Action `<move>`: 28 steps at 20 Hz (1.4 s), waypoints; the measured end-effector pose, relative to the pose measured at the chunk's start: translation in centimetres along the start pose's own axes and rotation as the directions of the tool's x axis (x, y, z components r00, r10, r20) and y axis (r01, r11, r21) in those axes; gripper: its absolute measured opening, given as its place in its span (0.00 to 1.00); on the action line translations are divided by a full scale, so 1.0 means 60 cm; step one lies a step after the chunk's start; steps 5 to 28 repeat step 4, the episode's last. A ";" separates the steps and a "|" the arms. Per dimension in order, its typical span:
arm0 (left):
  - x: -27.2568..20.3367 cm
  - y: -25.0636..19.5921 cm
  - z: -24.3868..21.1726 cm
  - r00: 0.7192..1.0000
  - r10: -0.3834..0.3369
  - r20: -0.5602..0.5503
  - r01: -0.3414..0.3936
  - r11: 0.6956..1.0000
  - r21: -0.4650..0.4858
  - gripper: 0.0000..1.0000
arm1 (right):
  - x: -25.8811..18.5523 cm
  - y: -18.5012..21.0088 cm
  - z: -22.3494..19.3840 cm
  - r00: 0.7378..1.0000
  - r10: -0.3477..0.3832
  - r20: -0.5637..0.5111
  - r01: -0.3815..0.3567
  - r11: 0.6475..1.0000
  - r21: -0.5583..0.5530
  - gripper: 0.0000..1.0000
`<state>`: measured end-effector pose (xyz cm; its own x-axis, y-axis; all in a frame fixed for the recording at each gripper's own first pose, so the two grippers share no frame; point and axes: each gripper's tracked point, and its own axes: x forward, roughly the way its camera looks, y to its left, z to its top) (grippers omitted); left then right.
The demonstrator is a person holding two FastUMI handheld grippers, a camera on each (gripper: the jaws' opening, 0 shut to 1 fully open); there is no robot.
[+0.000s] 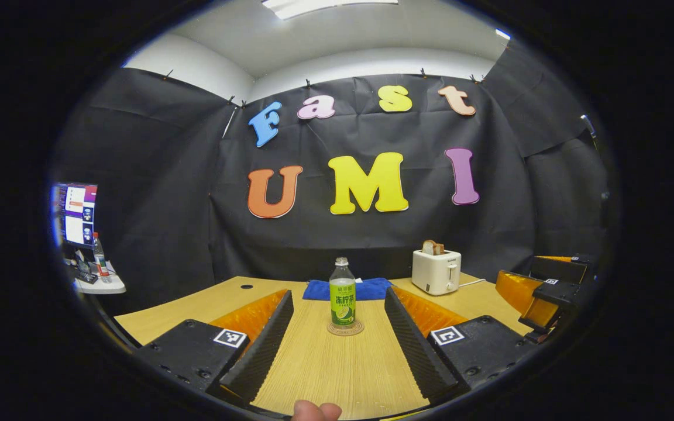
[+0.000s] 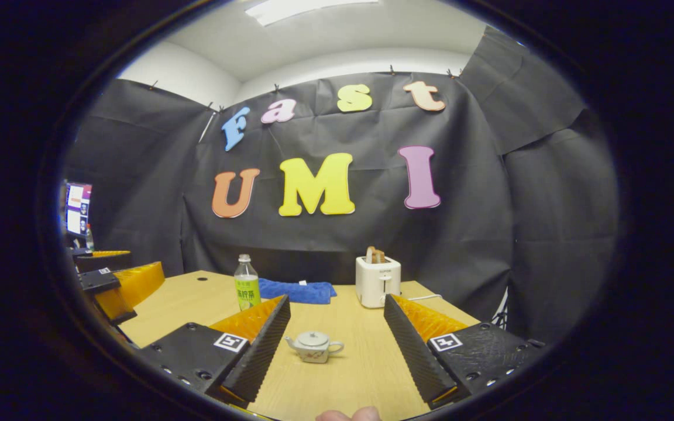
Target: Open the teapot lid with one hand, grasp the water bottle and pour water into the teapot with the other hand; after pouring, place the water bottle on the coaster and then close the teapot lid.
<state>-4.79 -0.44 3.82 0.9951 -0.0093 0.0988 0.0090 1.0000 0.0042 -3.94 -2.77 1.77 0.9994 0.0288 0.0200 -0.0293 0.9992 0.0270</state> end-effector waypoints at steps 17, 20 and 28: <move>0.005 0.005 -0.006 1.000 0.008 -0.006 -0.008 1.000 -0.011 0.98 | -0.001 0.012 0.003 1.000 -0.003 0.014 0.003 1.000 -0.001 0.97; 0.005 0.005 -0.006 1.000 0.008 -0.006 -0.008 1.000 -0.011 0.98 | -0.001 0.012 0.003 1.000 -0.003 0.014 0.003 1.000 -0.001 0.97; 0.005 0.005 -0.006 1.000 0.008 -0.006 -0.008 1.000 -0.011 0.98 | -0.001 0.012 0.003 1.000 -0.003 0.014 0.003 1.000 -0.001 0.97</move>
